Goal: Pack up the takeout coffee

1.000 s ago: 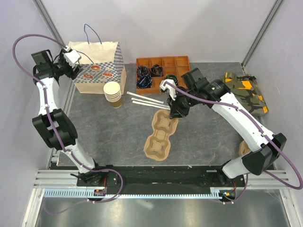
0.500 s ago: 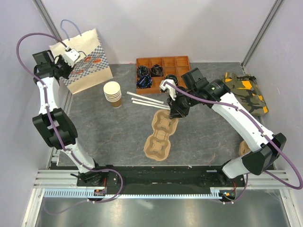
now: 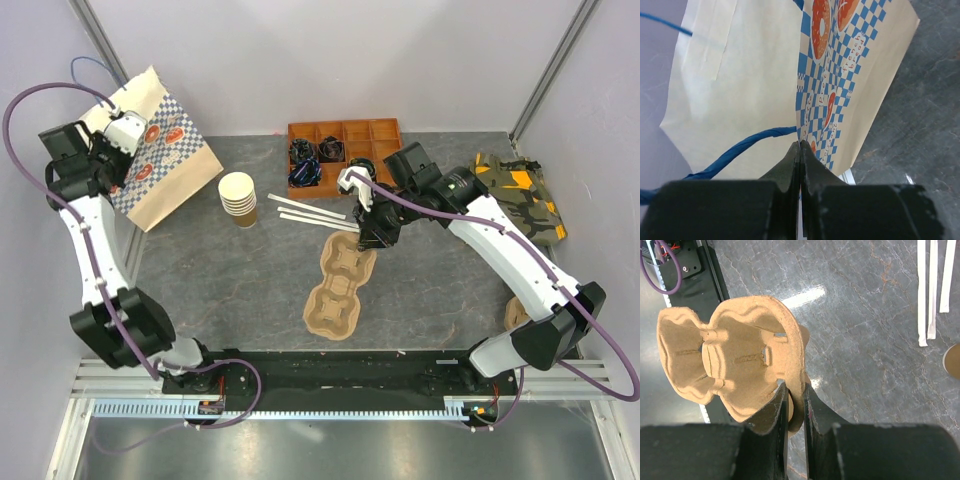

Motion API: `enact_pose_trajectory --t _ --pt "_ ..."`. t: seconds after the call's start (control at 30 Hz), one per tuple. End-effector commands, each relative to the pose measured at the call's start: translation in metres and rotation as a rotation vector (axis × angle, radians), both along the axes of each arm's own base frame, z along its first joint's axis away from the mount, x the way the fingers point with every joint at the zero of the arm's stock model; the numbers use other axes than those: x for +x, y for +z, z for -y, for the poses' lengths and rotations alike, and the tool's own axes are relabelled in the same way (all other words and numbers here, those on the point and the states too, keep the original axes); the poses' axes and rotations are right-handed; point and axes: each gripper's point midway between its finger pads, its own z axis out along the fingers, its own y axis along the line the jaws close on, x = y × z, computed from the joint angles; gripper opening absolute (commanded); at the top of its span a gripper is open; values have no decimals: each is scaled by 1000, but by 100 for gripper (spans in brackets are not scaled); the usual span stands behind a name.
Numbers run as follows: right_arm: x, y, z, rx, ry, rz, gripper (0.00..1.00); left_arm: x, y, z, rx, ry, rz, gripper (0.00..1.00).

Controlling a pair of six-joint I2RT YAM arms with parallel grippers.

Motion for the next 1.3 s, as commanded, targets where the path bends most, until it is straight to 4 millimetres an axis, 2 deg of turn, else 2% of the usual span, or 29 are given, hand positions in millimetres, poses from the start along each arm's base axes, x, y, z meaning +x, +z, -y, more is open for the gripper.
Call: enact_pose_trajectory --t 0.0,0.03,0.1,0.13,0.3,0.53,0.67,0.73,0.83,0.87,1.0,1.03,1.1,1.13,1.2,1.23,1.27 --pt "-4 26 -1 57 13 49 0 -38 37 17 -9 43 58 2" --pt "-4 27 0 55 12 48 0 -42 45 20 -5 41 72 2" --pt "-5 29 2 57 7 56 0 -63 72 38 -3 5 120 2" --pt "-7 31 3 60 7 61 0 -69 74 44 -18 -6 116 2" --pt "-11 35 11 59 -16 85 0 -92 117 83 -65 -127 184 2" --pt "-12 48 36 99 -96 108 0 -144 170 179 -197 -466 259 2" --pt "-4 56 55 125 -177 124 0 -176 174 232 -294 -653 211 2" --pt "-3 63 62 149 -216 130 0 -188 175 248 -311 -709 197 2" --pt "2 79 78 197 -290 148 0 -208 164 271 -350 -803 140 2" --pt "-2 86 77 234 -283 136 0 -215 160 279 -358 -841 118 2" --pt "-18 120 83 322 -274 195 0 -230 126 290 -383 -885 -10 2" --pt "-22 132 83 338 -267 225 0 -228 110 289 -393 -871 -60 2" --pt "-32 147 85 363 -258 268 0 -233 90 297 -395 -905 -117 2" --pt "-36 157 87 377 -258 294 0 -232 72 297 -398 -896 -156 2" --pt "-45 173 88 403 -251 326 0 -235 54 304 -409 -911 -203 2" --pt "-47 176 88 406 -251 331 0 -231 35 303 -400 -888 -246 2" --pt "-49 178 89 405 -253 338 0 -232 34 310 -377 -919 -223 2"
